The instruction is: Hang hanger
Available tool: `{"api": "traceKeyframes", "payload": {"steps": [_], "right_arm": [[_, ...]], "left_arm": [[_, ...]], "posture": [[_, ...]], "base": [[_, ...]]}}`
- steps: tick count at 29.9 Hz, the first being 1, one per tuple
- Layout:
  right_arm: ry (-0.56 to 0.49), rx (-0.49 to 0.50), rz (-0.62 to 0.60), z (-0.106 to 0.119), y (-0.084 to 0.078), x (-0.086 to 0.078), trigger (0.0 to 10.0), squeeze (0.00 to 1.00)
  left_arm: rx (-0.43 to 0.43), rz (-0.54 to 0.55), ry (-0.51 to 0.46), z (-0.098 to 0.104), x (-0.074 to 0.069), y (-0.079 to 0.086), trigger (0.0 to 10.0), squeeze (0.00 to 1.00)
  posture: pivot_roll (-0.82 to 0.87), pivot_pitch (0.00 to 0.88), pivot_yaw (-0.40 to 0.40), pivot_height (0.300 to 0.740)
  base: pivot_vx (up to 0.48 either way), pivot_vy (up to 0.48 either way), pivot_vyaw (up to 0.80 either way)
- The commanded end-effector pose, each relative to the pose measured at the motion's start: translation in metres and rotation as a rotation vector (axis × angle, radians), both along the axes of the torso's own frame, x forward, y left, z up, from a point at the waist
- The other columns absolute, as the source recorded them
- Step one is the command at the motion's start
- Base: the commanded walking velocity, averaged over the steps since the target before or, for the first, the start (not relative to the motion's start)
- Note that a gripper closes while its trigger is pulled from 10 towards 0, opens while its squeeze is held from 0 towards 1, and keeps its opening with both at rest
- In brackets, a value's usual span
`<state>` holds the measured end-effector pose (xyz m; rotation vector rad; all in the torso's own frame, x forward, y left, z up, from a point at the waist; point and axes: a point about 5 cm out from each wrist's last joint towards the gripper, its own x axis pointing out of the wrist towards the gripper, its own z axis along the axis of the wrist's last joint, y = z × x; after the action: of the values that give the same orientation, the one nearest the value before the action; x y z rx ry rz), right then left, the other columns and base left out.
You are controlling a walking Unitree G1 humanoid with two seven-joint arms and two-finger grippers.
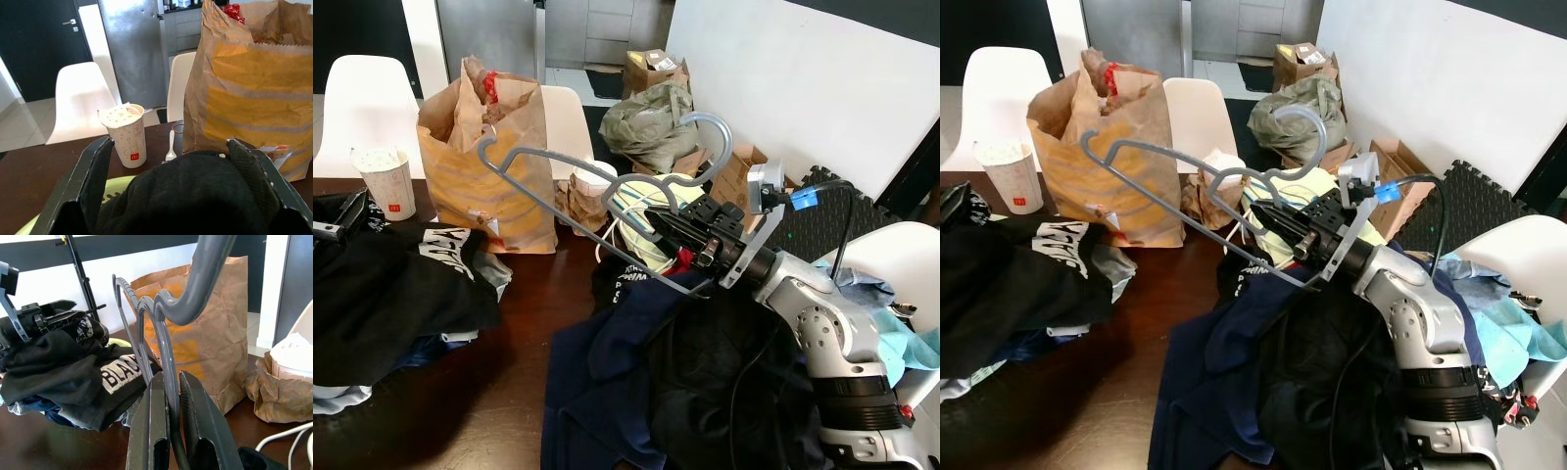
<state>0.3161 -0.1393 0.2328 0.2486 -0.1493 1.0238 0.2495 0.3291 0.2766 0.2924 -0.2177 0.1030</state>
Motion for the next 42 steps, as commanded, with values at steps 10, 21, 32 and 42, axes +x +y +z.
{"api": "traceKeyframes", "payload": {"steps": [10,21,32,42], "right_arm": [[-0.025,-0.006,-0.008,0.007,-0.003,0.003,10.0,0.0],[-0.035,0.002,-0.026,0.007,-0.004,0.003,10.0,0.0],[-0.049,0.039,-0.018,0.007,0.005,0.011,10.0,0.0],[-0.061,0.068,0.008,0.008,0.016,0.014,10.0,0.0]], "left_arm": [[-0.012,-0.068,0.022,-0.007,0.006,-0.007,0.0,0.0],[-0.026,-0.085,-0.076,0.019,0.004,-0.015,0.0,0.0],[-0.084,-0.4,-0.336,0.093,-0.034,-0.069,4.8,0.0],[-0.068,-0.525,-0.476,0.129,-0.068,-0.088,10.0,0.0]], "posture": [[-0.02,0.0,-0.127,0.74],[-0.03,0.0,-0.11,0.74],[0.03,0.0,-0.112,0.74],[0.06,0.0,-0.11,0.74]], "base": [[0.0,0.0,0.0],[0.0,0.0,0.0],[0.0,0.0,0.0],[0.0,0.0,0.0]]}}
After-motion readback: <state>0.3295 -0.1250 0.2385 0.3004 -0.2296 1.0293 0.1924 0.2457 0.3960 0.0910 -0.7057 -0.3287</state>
